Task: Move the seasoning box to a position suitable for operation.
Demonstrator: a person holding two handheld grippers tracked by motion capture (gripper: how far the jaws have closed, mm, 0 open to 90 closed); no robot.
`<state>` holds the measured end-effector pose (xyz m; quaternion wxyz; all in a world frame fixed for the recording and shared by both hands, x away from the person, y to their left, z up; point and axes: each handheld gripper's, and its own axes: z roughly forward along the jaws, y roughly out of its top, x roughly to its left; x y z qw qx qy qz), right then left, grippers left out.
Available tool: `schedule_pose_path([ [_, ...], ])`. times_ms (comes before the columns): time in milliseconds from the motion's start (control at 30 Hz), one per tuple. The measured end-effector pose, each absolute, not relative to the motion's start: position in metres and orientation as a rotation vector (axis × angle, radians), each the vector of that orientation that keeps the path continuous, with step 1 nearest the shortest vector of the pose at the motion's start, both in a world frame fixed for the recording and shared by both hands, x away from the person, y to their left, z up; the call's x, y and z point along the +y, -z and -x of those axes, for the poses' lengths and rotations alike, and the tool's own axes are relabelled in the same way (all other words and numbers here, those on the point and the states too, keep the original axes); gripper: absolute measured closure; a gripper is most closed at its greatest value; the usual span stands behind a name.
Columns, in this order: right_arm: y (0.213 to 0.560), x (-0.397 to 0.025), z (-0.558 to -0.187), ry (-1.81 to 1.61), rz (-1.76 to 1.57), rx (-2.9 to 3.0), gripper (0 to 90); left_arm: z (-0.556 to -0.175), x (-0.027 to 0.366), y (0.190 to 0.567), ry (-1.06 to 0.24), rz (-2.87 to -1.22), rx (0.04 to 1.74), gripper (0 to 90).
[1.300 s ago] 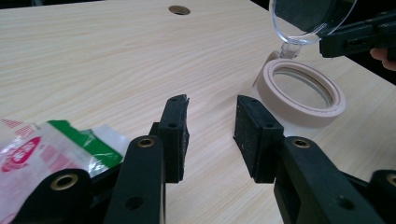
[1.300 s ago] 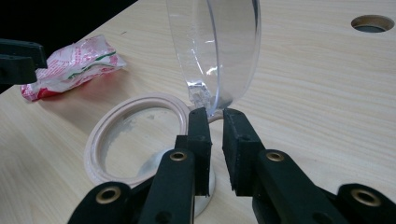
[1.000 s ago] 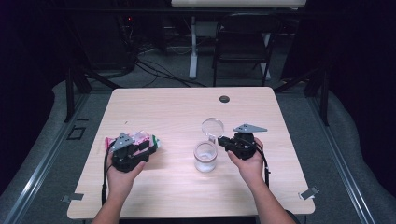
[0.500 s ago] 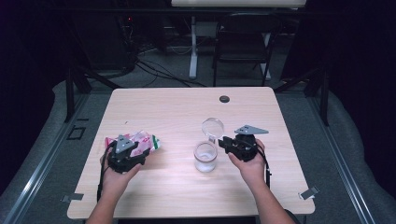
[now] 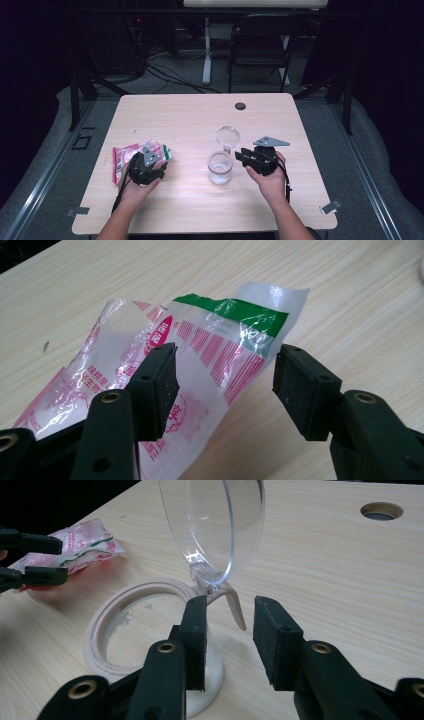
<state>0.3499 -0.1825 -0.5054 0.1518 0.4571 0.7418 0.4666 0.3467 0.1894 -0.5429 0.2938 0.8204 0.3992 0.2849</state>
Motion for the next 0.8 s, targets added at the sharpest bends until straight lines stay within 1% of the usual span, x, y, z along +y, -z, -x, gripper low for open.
schedule_pose_path([
  [267, 0.507, -0.188, -0.345, -1.320, -1.326, 2.111, 65.5, -0.357, 0.185, 0.552, -0.826, -2.223, 1.062, 42.0],
  [633, 0.508, -0.195, -0.339, -1.316, -1.340, 2.092, 65.3, -0.370, 0.186, 0.563, -0.910, -2.207, 1.124, 44.4],
  [733, 0.508, -0.196, -0.338, -1.312, -1.345, 2.090, 65.2, -0.374, 0.188, 0.566, -0.920, -2.199, 1.147, 46.2],
  [800, 0.508, -0.197, -0.338, -1.306, -1.345, 2.087, 65.2, -0.375, 0.189, 0.566, -0.914, -2.198, 1.158, 49.2],
])
